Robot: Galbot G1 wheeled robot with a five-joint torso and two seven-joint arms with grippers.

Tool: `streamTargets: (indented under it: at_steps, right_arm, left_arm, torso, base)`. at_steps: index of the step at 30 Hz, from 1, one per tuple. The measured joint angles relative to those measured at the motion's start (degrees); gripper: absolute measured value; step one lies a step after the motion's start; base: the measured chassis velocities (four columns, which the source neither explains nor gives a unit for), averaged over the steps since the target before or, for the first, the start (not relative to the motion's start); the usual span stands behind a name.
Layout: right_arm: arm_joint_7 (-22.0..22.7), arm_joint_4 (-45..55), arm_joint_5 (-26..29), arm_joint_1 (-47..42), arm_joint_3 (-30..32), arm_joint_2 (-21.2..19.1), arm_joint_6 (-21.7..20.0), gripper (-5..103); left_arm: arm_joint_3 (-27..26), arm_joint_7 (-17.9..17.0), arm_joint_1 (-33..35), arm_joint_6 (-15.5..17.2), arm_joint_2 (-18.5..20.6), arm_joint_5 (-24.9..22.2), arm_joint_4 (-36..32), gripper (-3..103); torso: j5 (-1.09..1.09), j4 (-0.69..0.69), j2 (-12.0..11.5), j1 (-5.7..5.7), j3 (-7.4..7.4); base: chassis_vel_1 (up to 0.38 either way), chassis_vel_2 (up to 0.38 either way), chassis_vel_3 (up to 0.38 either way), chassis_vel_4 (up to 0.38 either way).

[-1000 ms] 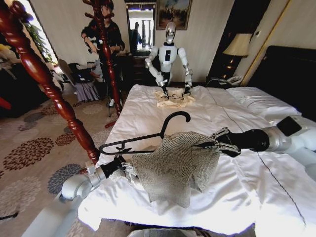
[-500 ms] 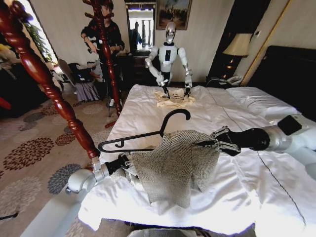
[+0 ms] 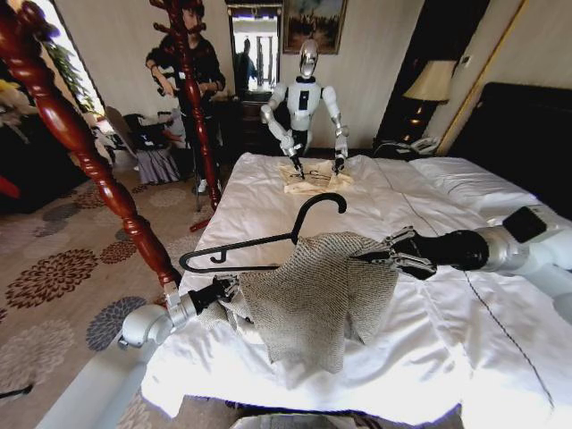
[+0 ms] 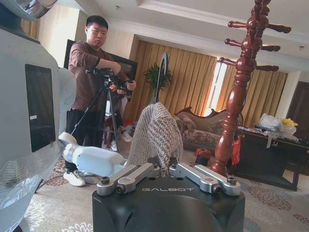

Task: Pick up the clothes from the bed and hang them on the clothes hanger.

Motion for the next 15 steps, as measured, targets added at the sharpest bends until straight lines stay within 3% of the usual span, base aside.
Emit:
streamTargets:
  at_steps: [4,5,7,10,11,12,15]
  right_arm:
    - [1.00,0.04,-0.20,-0.22,0.03,0.02,0.56,3]
    - [3.12,0.03,-1.29,-0.82,-0.02,0.02,1.55,3]
    - [3.71,-0.07,-1.66,-1.03,-0.11,0.01,1.86,3]
    - [5.21,-0.45,-2.85,-1.75,-0.47,0.04,2.48,3]
    - [6.43,-0.47,-3.72,-2.14,-0.56,0.22,2.64,3]
    - [6.43,-0.47,-3.72,-2.14,-0.56,0.22,2.64,3]
    - [7.87,-0.67,-5.97,-2.73,-0.70,0.78,2.74,3]
  left_arm:
    - [-1.45,-0.22,0.00,0.50,0.10,-2.78,-0.77,2]
    - [-3.20,-1.66,-0.11,1.28,0.45,-6.65,-2.16,2]
    - [-4.13,-2.59,-0.22,1.75,0.63,-8.89,-3.13,2]
    - [-7.32,-6.24,-1.18,3.63,1.63,-18.01,-6.84,2]
    - [-9.33,-8.63,-2.21,4.78,2.90,-24.17,-9.17,2]
    - [-9.33,-8.63,-2.21,4.78,2.90,-24.17,-9.17,2]
    - [-12.67,-11.81,-3.55,6.49,6.42,-34.89,-12.74,2]
  torso:
    - [-0.01,0.00,0.00,0.00,0.00]
    - [-0.01,0.00,0.00,0.00,0.00]
    - [-0.01,0.00,0.00,0.00,0.00]
    - [0.00,0.01,0.00,0.00,0.00]
    - [0.00,-0.01,0.00,0.00,0.00]
    - [0.00,-0.01,0.00,0.00,0.00]
    - [0.01,0.00,0.00,0.00,0.00]
  base:
    - [0.000,0.000,0.000,0.000]
    - [0.000,0.000,0.000,0.000]
    - [0.000,0.000,0.000,0.000]
    - [0.000,0.000,0.000,0.000]
    - [0.000,0.000,0.000,0.000]
    - [0.000,0.000,0.000,0.000]
    - [0.000,0.000,0.000,0.000]
